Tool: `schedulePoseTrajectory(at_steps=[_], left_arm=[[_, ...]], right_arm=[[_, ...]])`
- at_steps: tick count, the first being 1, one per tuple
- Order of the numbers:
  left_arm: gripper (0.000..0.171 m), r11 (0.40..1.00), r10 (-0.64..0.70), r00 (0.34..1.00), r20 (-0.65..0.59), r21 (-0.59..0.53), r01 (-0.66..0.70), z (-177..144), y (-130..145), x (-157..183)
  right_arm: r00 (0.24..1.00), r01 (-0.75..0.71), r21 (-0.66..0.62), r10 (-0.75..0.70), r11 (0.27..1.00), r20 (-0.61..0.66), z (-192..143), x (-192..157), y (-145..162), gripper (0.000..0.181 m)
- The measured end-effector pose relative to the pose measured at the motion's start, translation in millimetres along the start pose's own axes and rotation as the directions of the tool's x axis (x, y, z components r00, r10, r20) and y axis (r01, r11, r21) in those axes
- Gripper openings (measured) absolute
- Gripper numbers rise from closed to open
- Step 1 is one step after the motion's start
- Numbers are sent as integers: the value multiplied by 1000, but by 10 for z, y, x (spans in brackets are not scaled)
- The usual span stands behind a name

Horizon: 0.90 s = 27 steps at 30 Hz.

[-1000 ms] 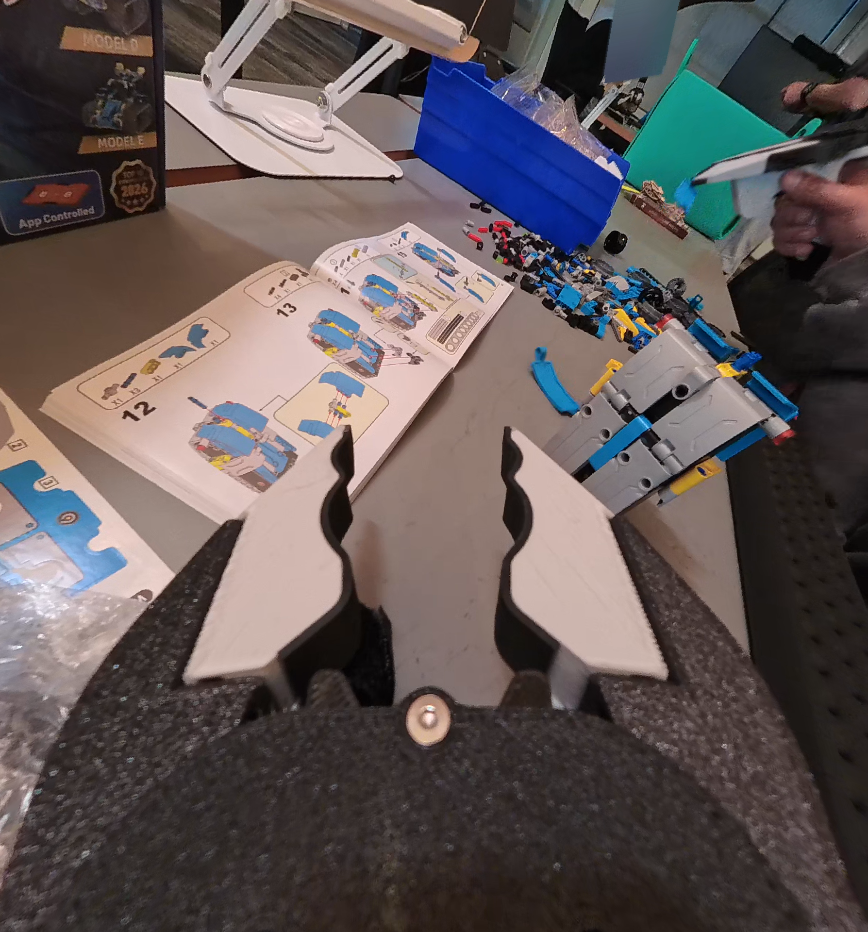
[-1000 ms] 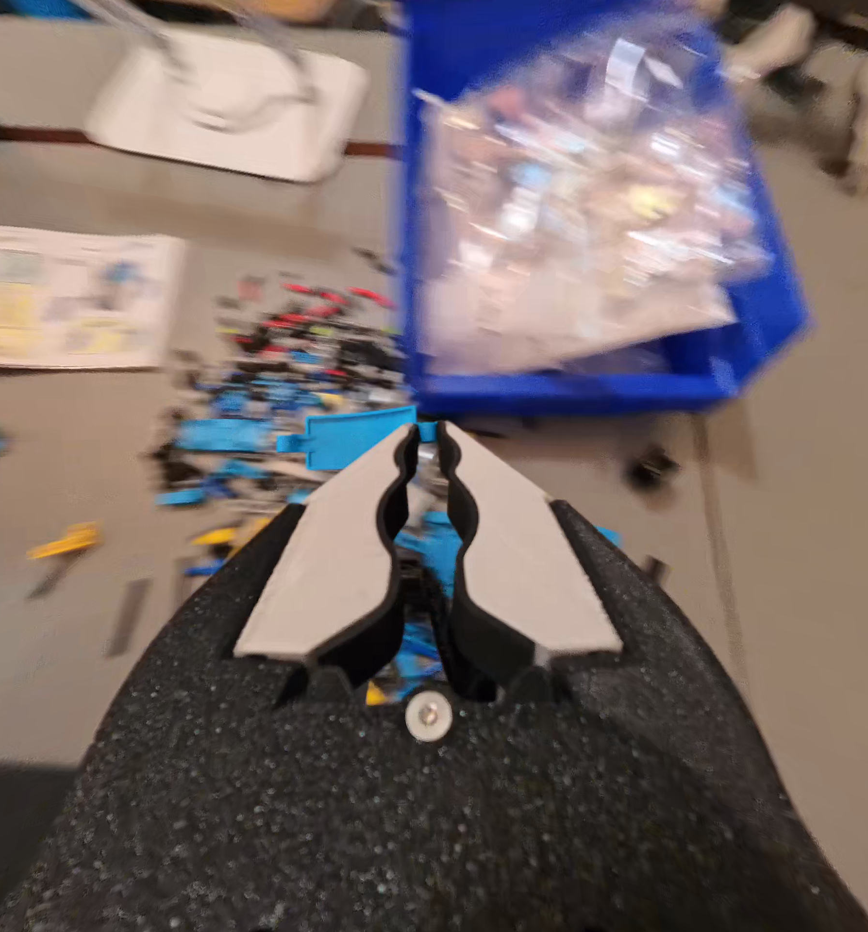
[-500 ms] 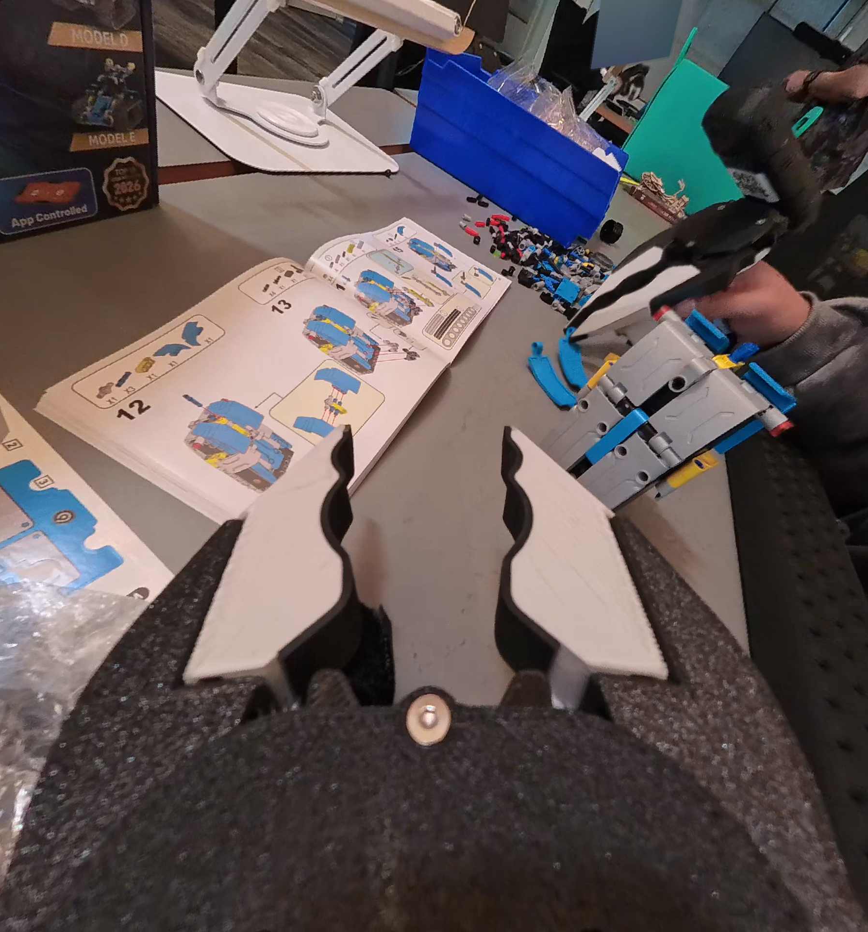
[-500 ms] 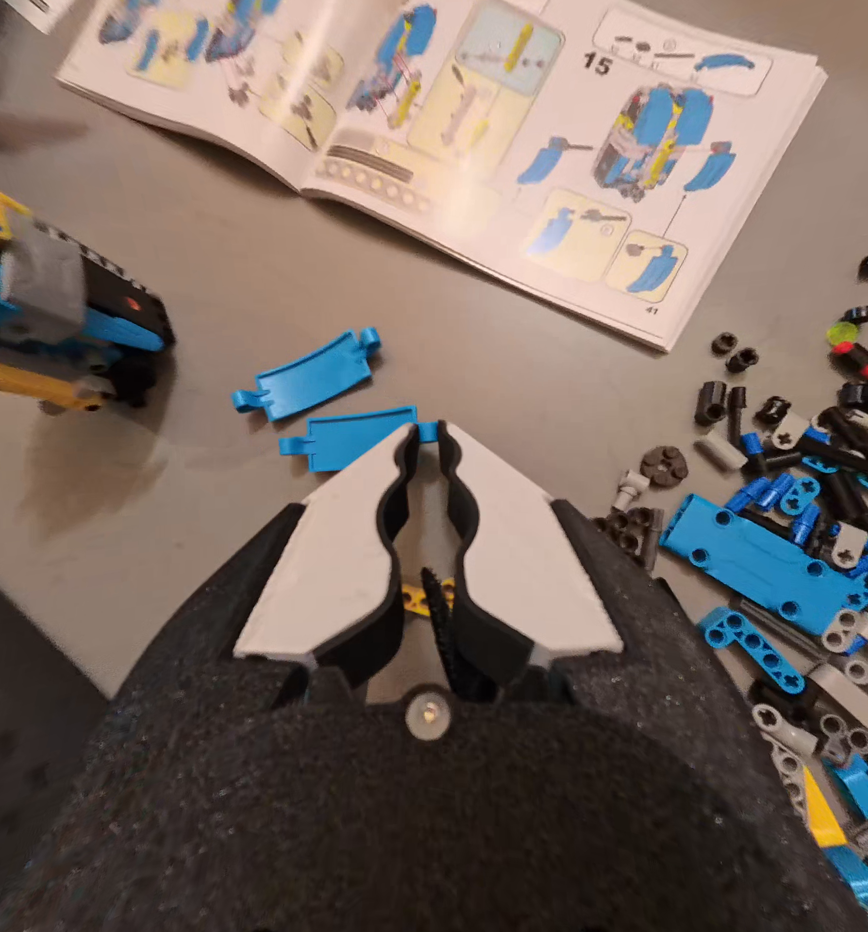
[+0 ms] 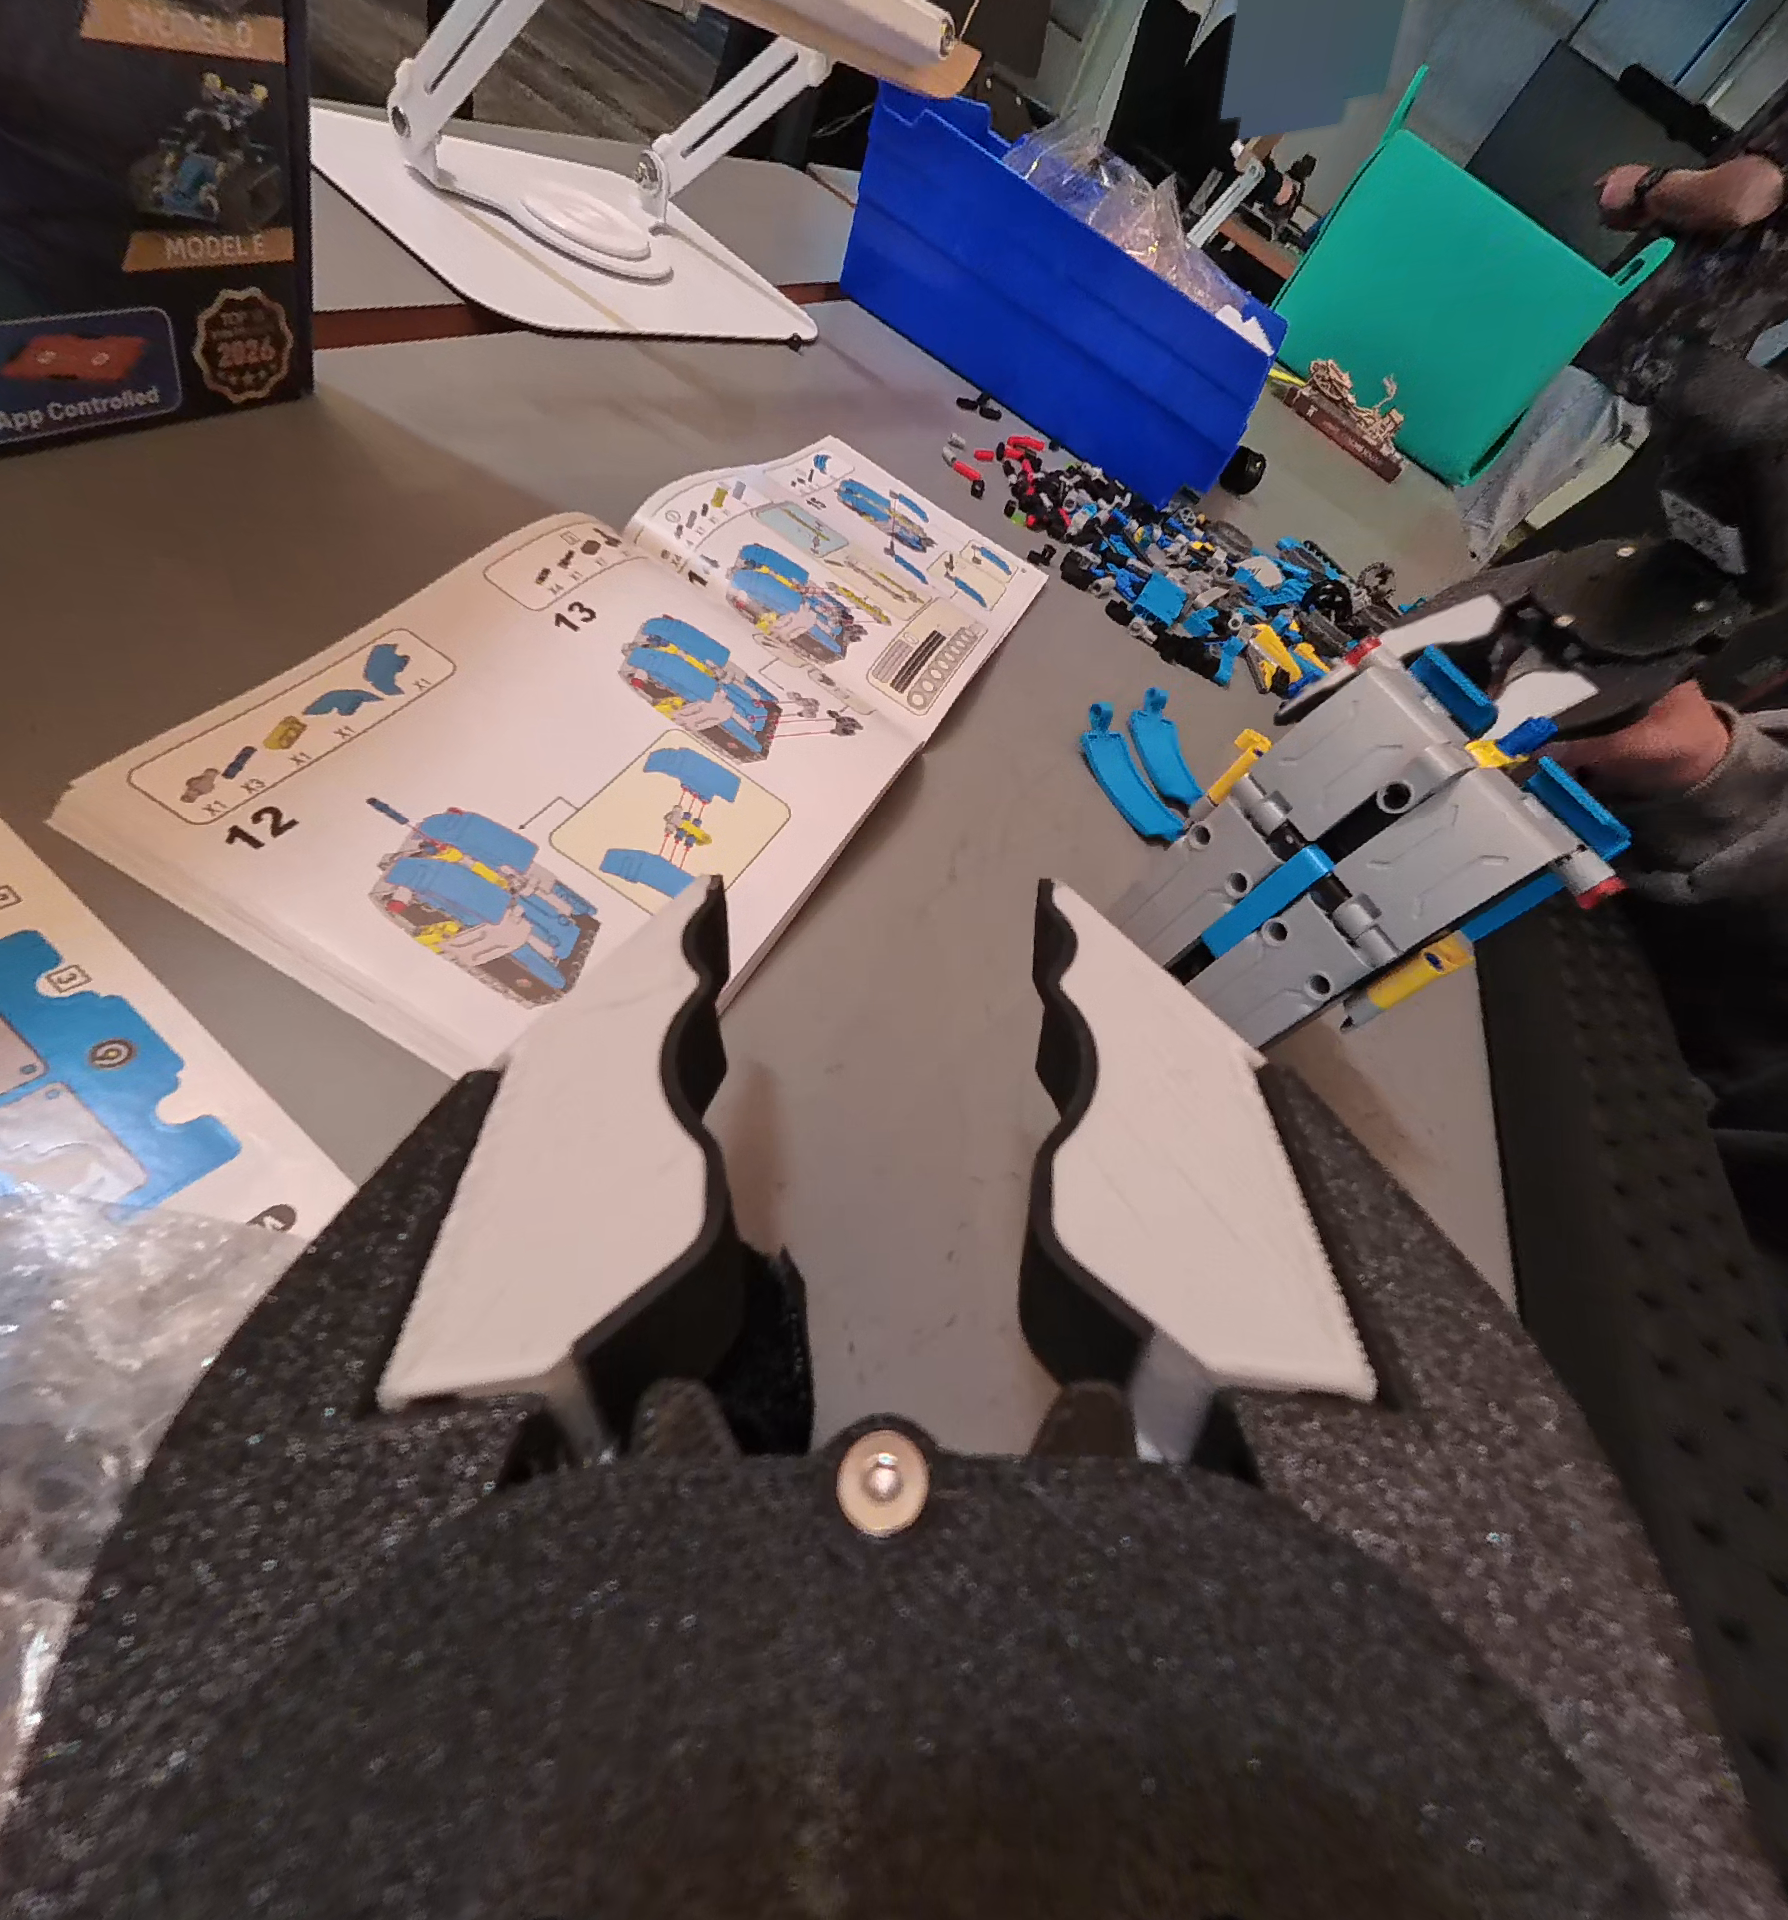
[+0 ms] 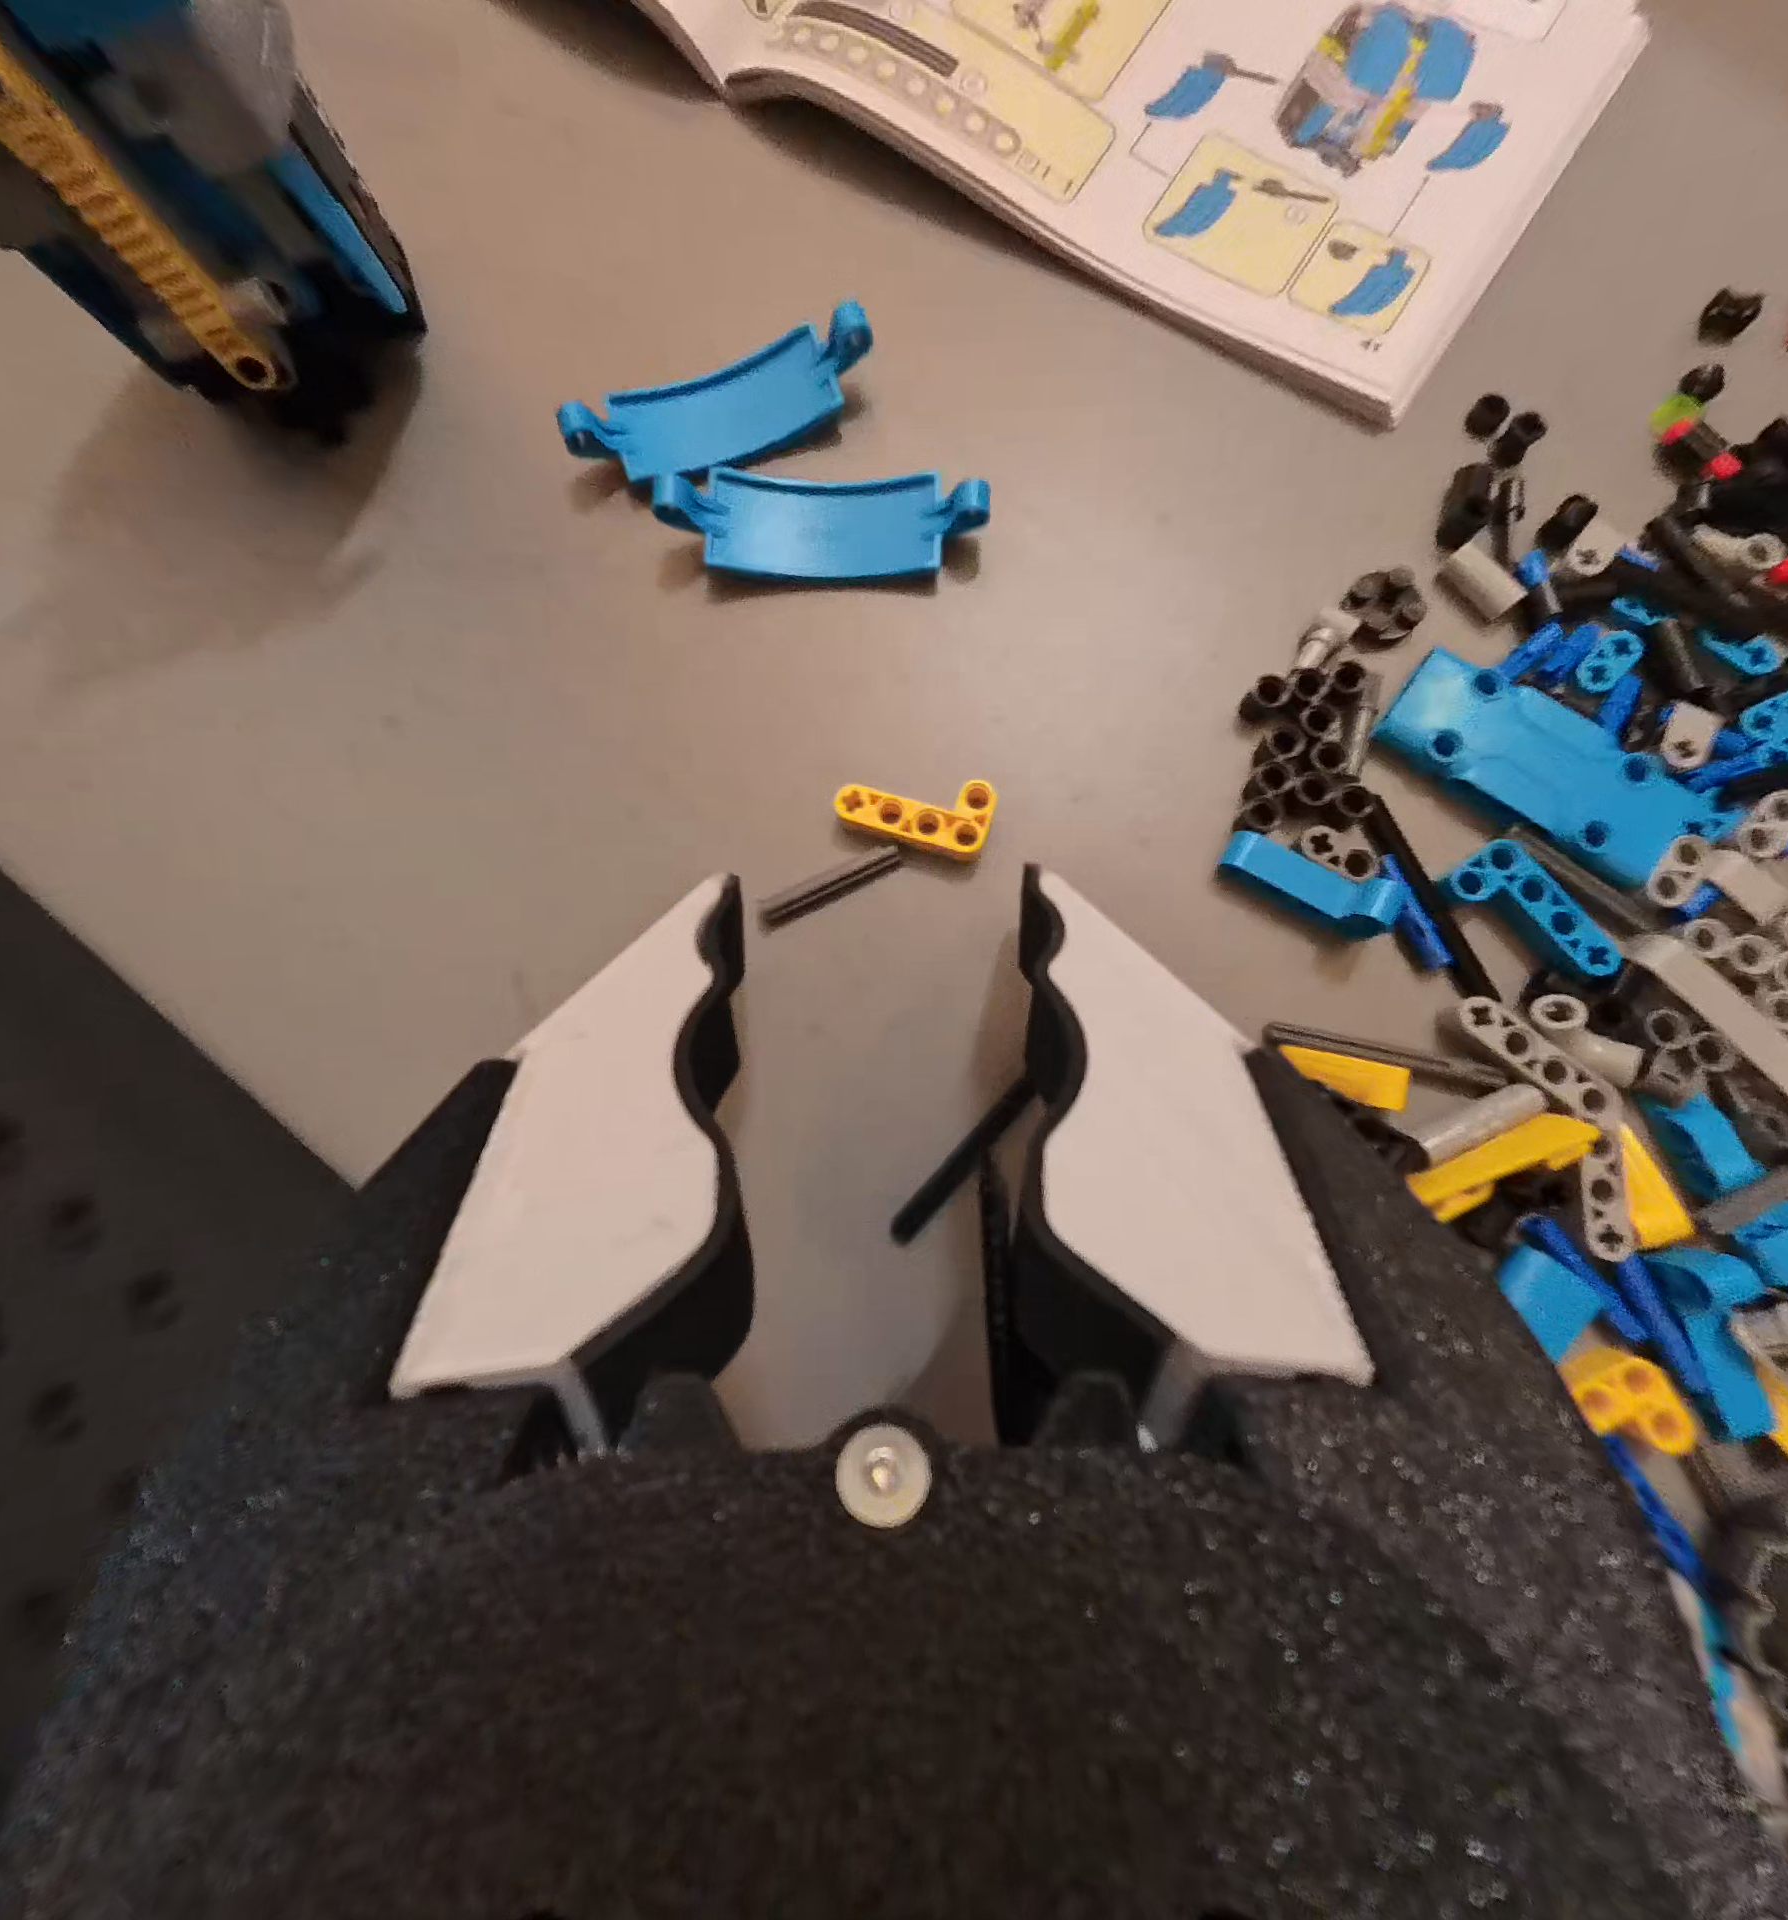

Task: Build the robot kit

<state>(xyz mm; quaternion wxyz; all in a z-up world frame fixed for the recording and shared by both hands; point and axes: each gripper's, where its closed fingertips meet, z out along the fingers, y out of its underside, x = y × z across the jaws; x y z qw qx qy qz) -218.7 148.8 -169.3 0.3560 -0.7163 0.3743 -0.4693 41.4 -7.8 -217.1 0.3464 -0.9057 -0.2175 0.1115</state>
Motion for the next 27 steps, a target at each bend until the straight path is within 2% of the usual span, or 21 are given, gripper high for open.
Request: schedulePoseTrajectory(at_steps=[3, 6, 8, 10, 12, 16, 18, 19, 20, 23, 24, 26, 27], left_arm=[[59, 1000, 10, 1000, 5, 3, -10, -4, -3, 4], [59, 1000, 20, 1000, 9, -1, -20, 2, 4, 10], [59, 1000, 20, 1000, 9, 0, -20, 0, 1, 9], [59, 1000, 17, 1000, 8, 3, -17, -4, -3, 8], [59, 1000, 17, 1000, 7, 5, -17, -6, -4, 9], [59, 1000, 17, 1000, 6, -4, -17, 3, 7, 11], [59, 1000, 13, 1000, 4, -4, -13, 5, 7, 10], [59, 1000, 12, 1000, 4, -3, -12, 3, 6, 8], [59, 1000, 11, 1000, 4, -2, -11, 1, 4, 7], [59, 1000, 15, 1000, 6, 1, -15, -2, 0, 9], [59, 1000, 16, 1000, 6, -1, -16, 0, 2, 11], [59, 1000, 16, 1000, 5, -3, -16, 2, 4, 12], [59, 1000, 14, 1000, 4, -1, -14, 1, 2, 11]], right_arm=[[998, -20, -69, 16, 997, -54, 102, 99, 31, 59], [999, -24, -75, 21, 997, -43, 199, 51, -25, 49], [996, 9, -75, -16, 997, -85, 209, 91, -45, 33], [991, 1, -76, -11, 997, -132, 156, 191, -46, 33], [975, 7, -29, -14, 1000, -223, -37, 430, -92, 33], [880, -147, 64, 160, 987, -447, -569, 1294, 58, 33], [855, -243, 89, 257, 966, -450, -610, 1529, 223, 35], [861, -263, 117, 288, 958, -419, -599, 1544, 231, 44], [863, -278, 131, 307, 952, -402, -601, 1539, 233, 50], [890, -247, 133, 279, 960, -361, -634, 1363, 143, 50], [918, -207, 121, 236, 971, -320, -608, 1199, 80, 49], [984, -110, 62, 118, 992, -136, -453, 624, 1, 44], [997, -65, 32, 66, 997, -36, -369, 309, -7, 51]])
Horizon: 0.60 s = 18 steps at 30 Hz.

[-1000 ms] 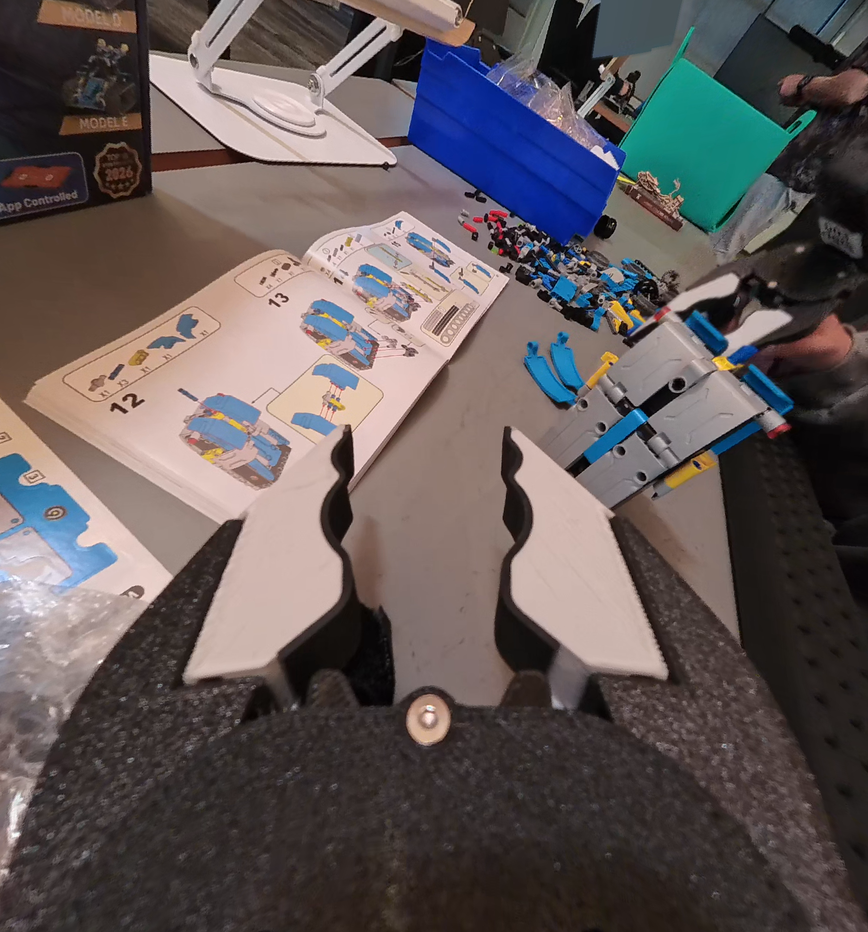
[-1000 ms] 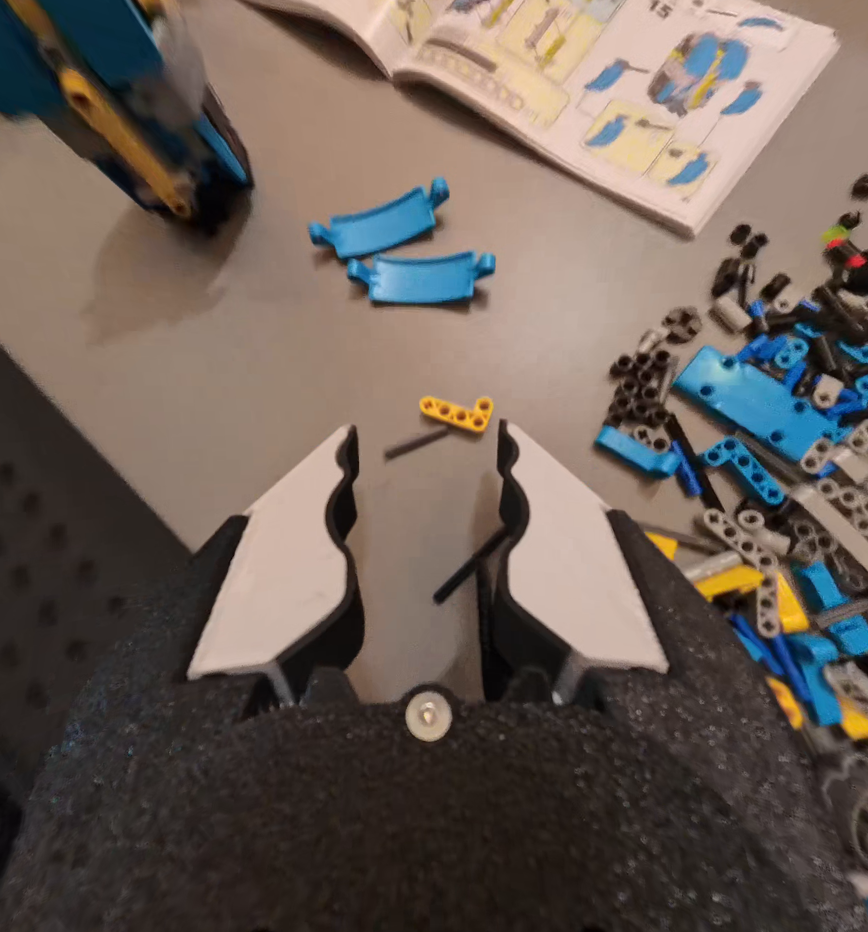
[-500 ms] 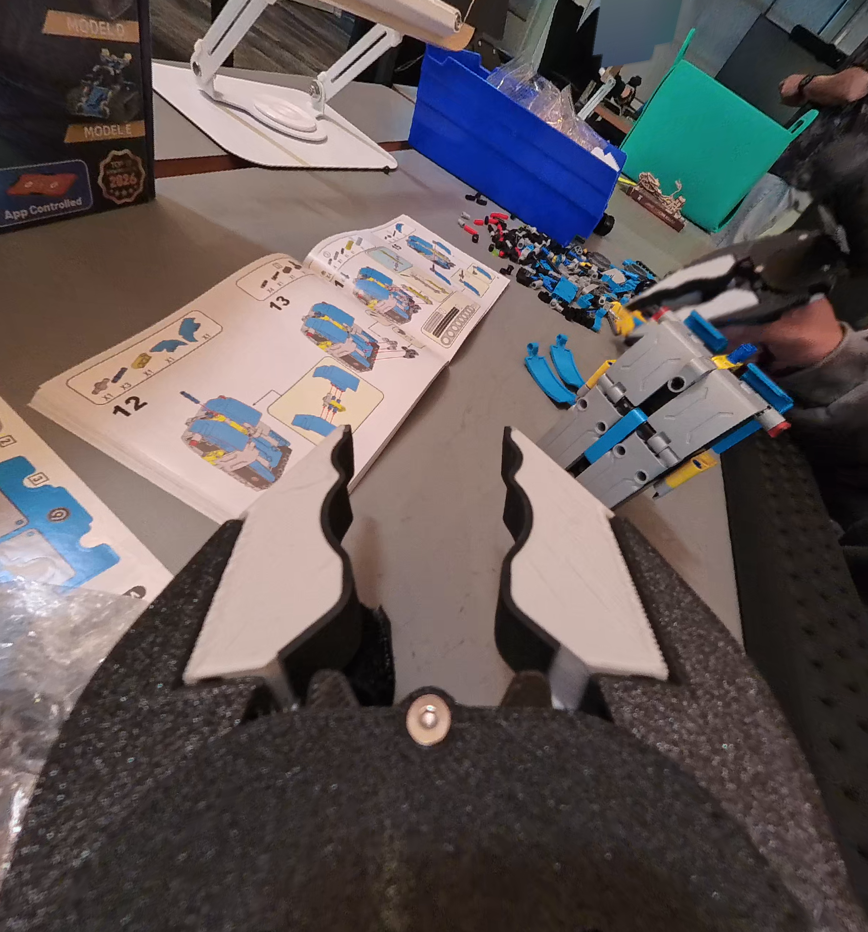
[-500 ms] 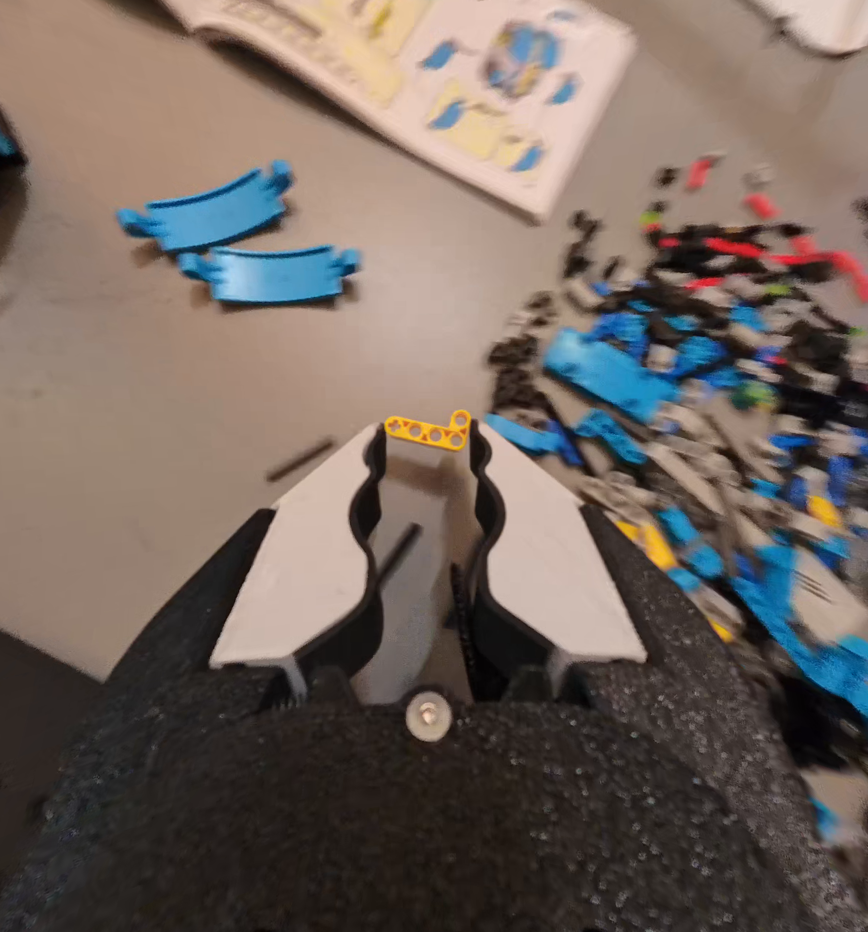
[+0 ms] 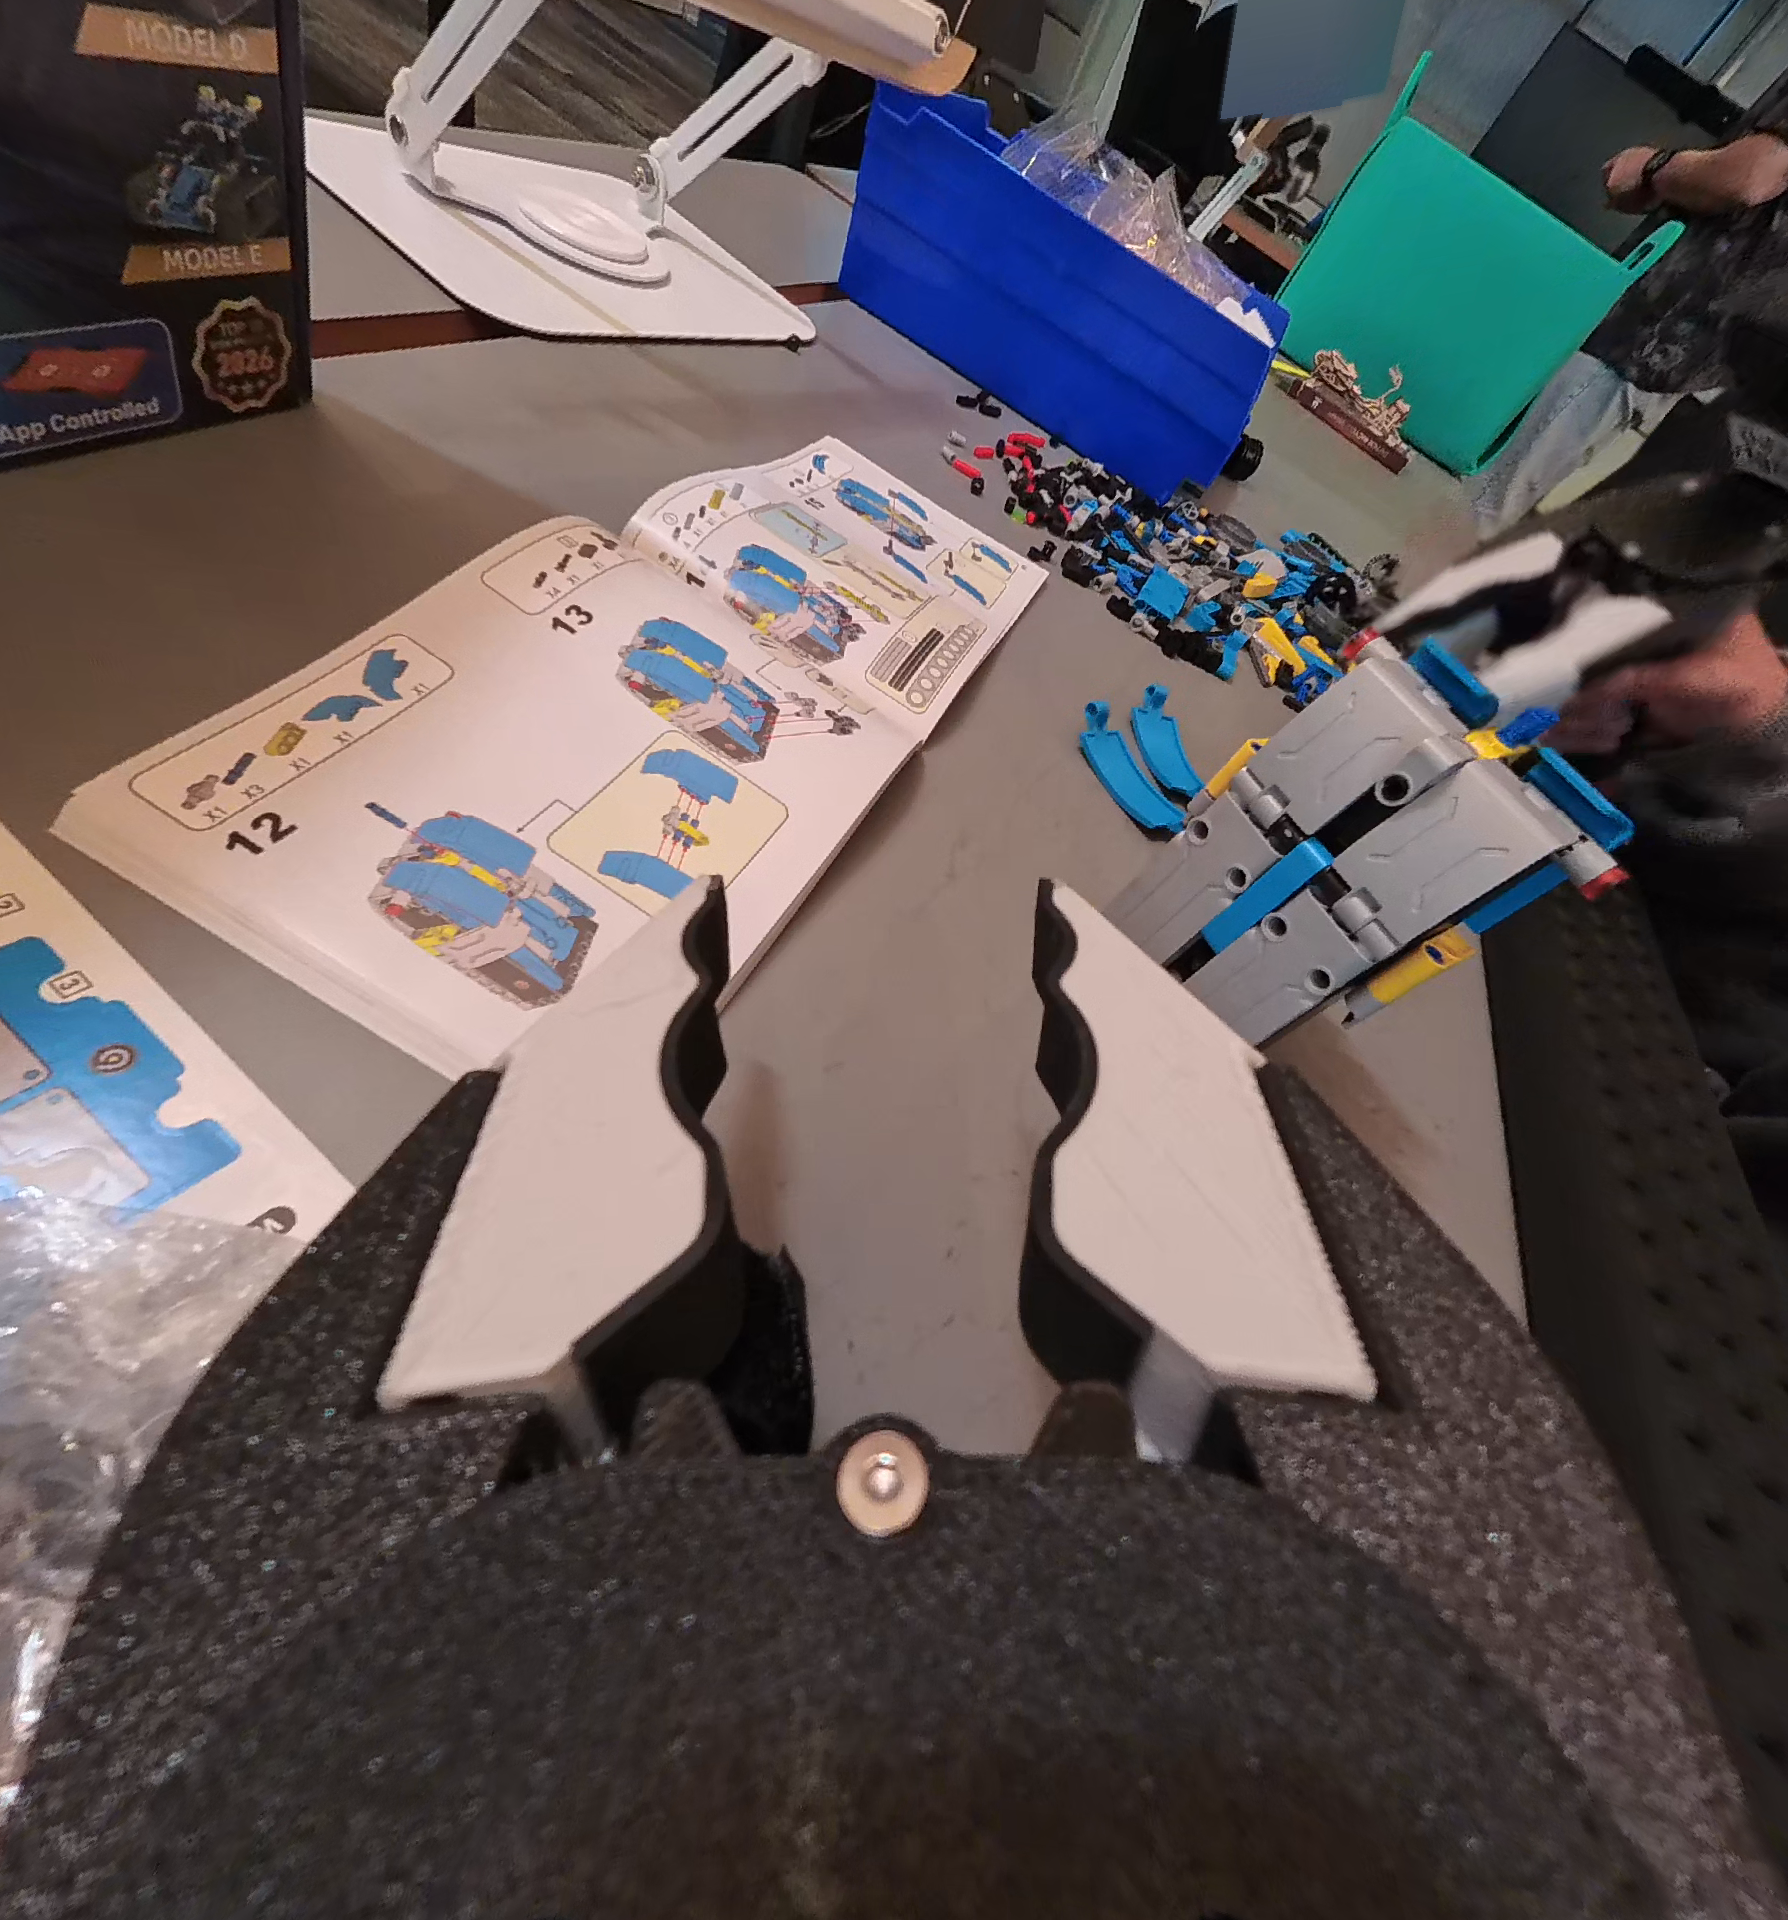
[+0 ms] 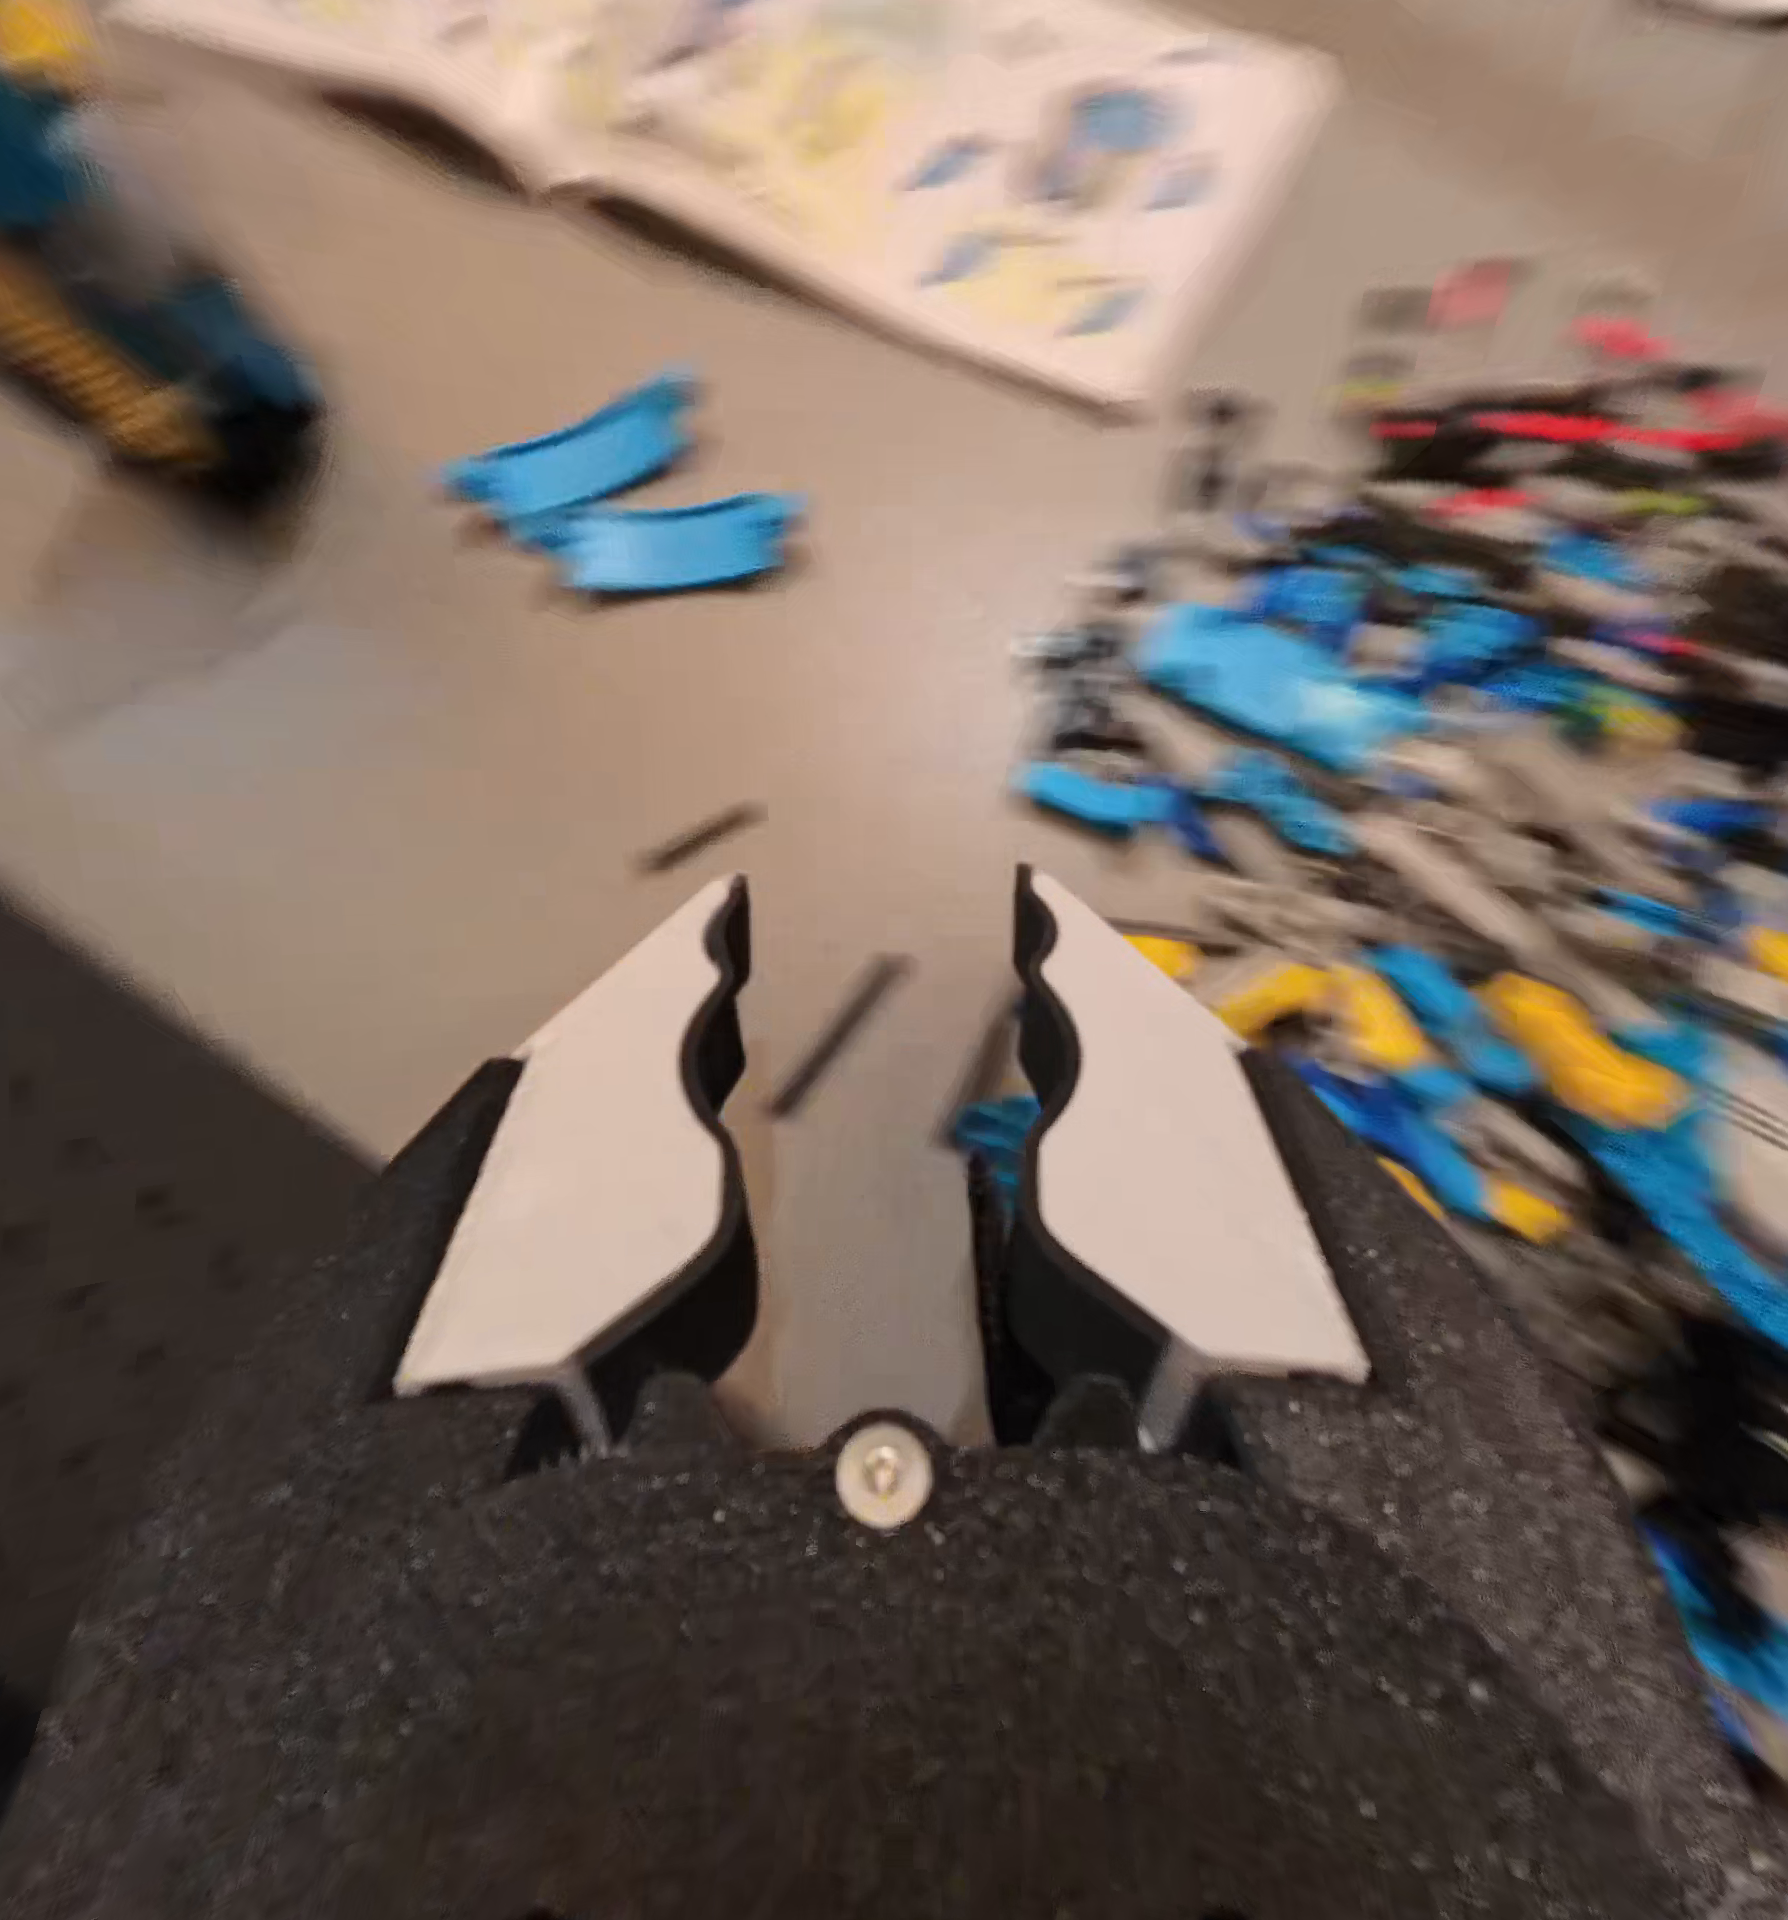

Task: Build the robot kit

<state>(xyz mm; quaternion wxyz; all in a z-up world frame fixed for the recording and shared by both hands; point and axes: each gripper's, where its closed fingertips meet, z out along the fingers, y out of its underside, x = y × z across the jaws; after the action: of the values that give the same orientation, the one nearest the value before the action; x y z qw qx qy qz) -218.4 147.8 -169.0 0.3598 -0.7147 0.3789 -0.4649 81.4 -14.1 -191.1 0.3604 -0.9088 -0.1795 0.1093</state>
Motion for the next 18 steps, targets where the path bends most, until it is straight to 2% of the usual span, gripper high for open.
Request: schedulePoseTrajectory(at_steps=[2, 4, 7, 13, 17, 18], left_arm=[[59, 1000, -3, 1000, -1, 2, 3, -3, -3, -1], [59, 1000, -3, 1000, -2, 2, 3, -3, -2, 0], [59, 1000, 0, 1000, -4, -4, 0, 0, 8, 10], [59, 1000, -2, 1000, -6, -4, 2, 0, 7, 10], [59, 1000, -1, 1000, -5, -4, 1, 0, 9, 11], [59, 1000, -1, 1000, -5, -5, 1, 0, 9, 12]], right_arm=[[984, 99, -5, -97, 995, 146, 119, -531, 14, 50], [965, 200, 4, -198, 980, 170, 234, -763, 31, 45], [971, 234, -33, -231, 972, 64, 377, -607, 37, 49], [979, 203, -78, -200, 976, 46, 487, -461, 90, 49], [982, 171, -76, -164, 982, 91, 496, -483, 102, 32], [981, 173, -76, -165, 982, 98, 486, -490, 107, 13]])
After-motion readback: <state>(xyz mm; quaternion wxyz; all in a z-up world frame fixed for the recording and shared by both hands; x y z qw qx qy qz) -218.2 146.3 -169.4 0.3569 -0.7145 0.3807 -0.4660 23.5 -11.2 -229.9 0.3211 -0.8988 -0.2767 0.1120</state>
